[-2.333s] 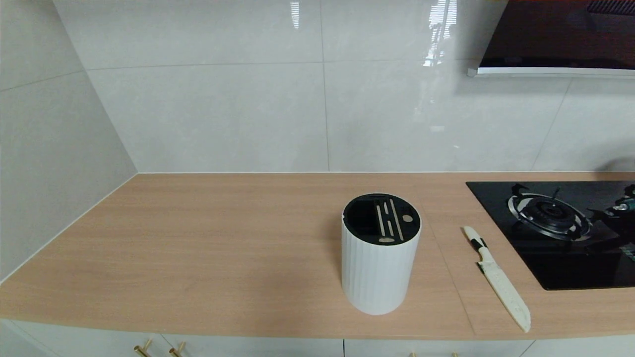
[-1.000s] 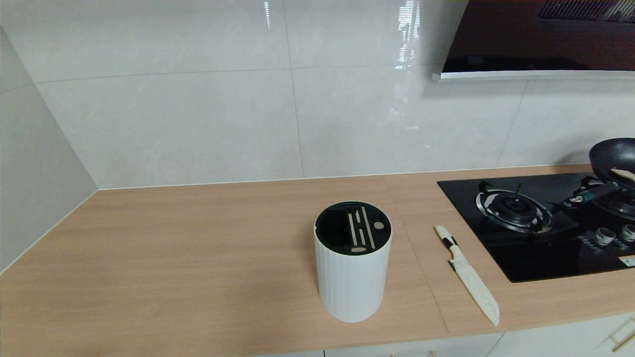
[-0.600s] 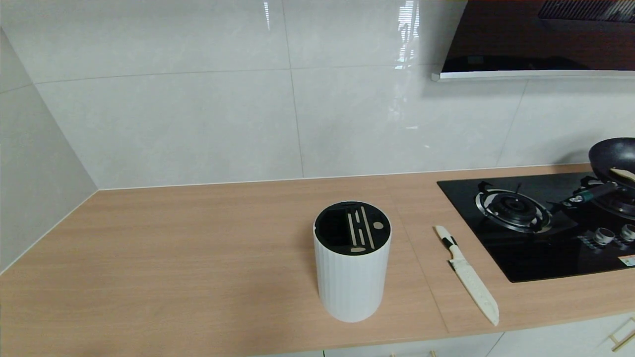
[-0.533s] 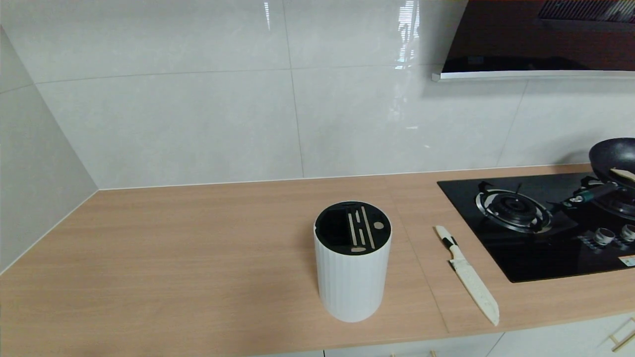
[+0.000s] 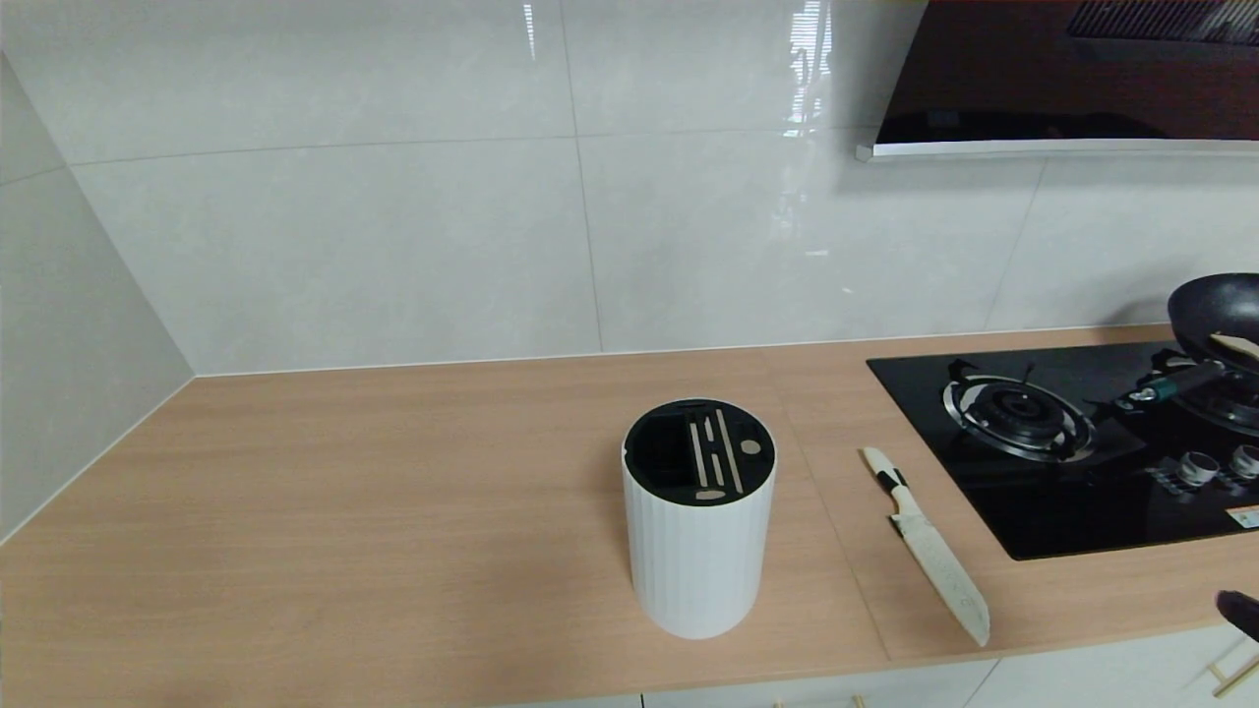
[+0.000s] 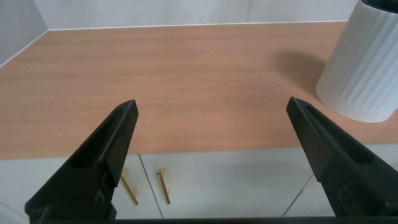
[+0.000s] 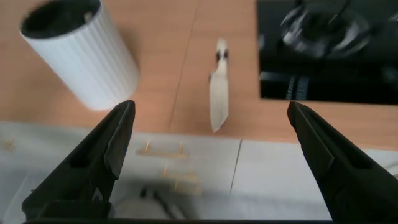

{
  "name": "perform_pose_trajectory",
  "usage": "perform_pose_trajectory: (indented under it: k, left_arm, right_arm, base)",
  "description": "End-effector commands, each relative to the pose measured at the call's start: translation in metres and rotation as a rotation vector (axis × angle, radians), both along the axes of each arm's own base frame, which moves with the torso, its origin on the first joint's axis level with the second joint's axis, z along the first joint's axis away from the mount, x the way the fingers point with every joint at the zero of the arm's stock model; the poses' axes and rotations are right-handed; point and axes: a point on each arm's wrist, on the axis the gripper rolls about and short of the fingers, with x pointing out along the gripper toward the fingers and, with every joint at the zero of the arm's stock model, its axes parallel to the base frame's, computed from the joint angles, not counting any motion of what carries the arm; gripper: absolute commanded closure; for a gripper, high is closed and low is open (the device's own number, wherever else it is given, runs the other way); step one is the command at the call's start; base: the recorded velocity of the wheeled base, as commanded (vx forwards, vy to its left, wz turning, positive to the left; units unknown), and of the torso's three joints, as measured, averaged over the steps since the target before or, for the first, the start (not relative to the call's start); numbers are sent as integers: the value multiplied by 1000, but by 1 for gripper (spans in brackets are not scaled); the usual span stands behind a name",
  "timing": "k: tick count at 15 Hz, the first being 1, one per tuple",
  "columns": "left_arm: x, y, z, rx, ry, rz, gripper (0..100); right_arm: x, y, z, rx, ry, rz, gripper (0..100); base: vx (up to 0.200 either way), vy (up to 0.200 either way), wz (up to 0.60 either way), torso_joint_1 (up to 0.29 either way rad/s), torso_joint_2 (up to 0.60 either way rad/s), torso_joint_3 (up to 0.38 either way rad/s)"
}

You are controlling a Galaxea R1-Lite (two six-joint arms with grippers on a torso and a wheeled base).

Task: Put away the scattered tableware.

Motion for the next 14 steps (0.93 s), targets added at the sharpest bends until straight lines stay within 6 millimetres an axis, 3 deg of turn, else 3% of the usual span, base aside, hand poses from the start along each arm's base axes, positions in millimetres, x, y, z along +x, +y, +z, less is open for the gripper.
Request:
perform_pose_trajectory:
  k: [1, 3, 6, 7, 10, 14]
  left_arm:
    - [0, 0, 0, 1, 2, -1, 0]
    - [0, 0, 0, -1, 2, -1, 0]
    - [0, 0, 0, 1, 2, -1, 0]
    - [0, 0, 0, 1, 2, 1, 0]
    - [0, 0, 0, 1, 2, 1, 0]
    - [0, 0, 0, -1, 2, 1, 0]
  right_arm:
    - [88, 12, -2, -18, 241, 61, 0]
    - [129, 22, -18, -37, 361, 92, 0]
    - [168, 38, -46, -65, 437, 123, 0]
    - [172, 40, -50, -70, 444, 122, 0]
    - [218, 52, -96, -185, 506, 63, 0]
    - [237, 56, -122, -212, 510, 55, 0]
  base:
    - [0, 0, 0, 0, 0, 0]
    - [0, 0, 0, 0, 0, 0]
    - [0, 0, 0, 0, 0, 0]
    - [0, 0, 0, 0, 0, 0]
    - [0, 0, 0, 0, 0, 0]
    - [0, 0, 0, 0, 0, 0]
